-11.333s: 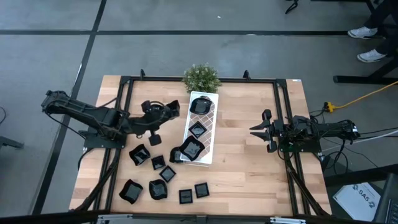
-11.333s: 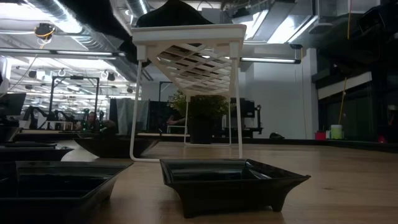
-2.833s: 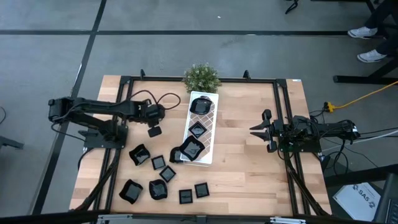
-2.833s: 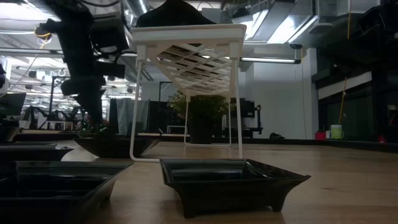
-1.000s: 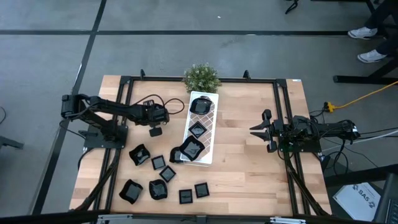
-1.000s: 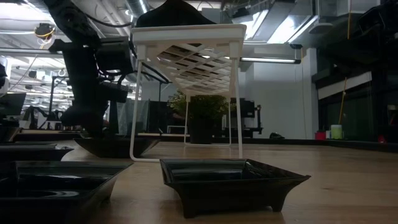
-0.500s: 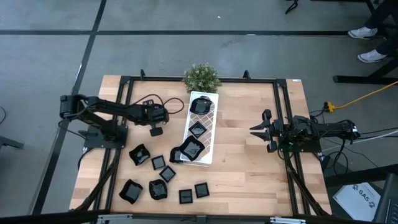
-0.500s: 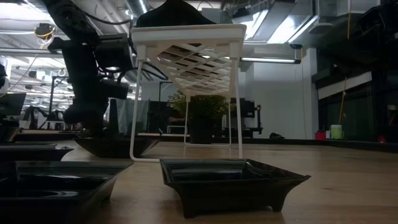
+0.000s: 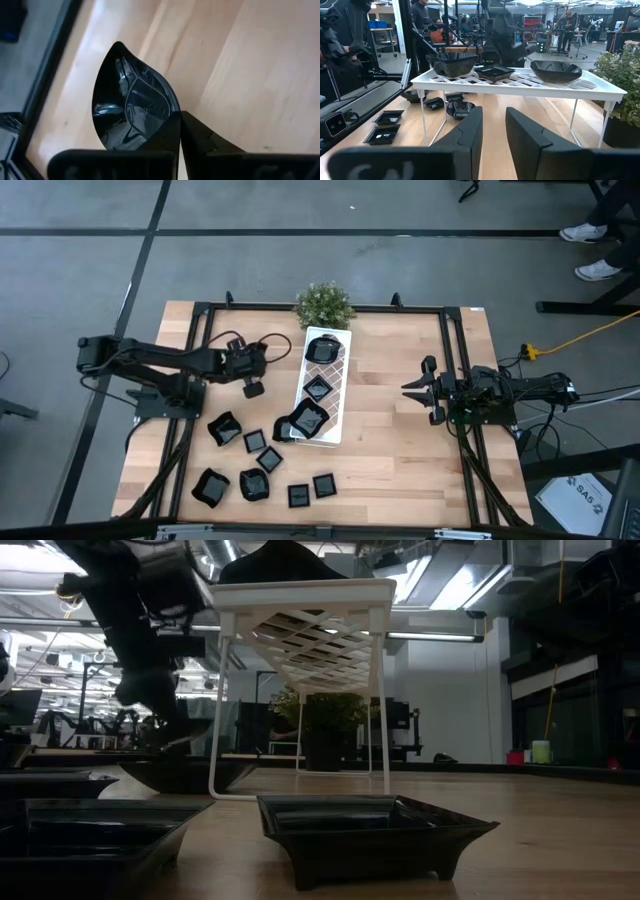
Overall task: Pick & Place Mini shaped plates
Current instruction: Stack the top leaf shaped plate on top of the leaf shaped plate on the shelf
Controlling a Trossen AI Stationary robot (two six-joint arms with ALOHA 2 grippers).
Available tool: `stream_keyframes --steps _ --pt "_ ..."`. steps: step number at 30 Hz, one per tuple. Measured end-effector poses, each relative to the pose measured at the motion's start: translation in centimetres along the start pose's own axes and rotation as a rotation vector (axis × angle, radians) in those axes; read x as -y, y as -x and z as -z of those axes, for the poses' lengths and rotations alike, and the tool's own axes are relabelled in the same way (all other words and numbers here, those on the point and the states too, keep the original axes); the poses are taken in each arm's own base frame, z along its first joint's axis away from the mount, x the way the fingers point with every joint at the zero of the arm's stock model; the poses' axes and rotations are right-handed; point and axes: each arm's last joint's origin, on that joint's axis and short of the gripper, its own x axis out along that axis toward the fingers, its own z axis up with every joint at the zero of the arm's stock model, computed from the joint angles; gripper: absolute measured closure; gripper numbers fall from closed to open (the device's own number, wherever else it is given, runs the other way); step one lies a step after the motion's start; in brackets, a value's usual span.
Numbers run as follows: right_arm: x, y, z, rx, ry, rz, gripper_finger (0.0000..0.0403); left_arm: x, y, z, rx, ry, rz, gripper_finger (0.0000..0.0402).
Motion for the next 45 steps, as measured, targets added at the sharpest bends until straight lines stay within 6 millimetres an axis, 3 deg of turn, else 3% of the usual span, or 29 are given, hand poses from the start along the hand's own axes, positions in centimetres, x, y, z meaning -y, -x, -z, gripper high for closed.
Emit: stream_keyframes --steps 18,33,45 --pt "0.0 0.0 0.0 0.0 0.0 0.0 0.0318 0.0 3.8 -2.1 0.363 0.096 0.036 0.0399" --pt "0.0 0.0 0.0 0.0 0.0 0.0 0.0318 -0.1 6.7 -4.4 0.472 0.046 0.029 0.0399" --pt "0.0 0.0 0.0 0.0 0.0 0.0 0.0318 -0.5 7.6 -5.3 0.506 0.048 0.029 0.0398"
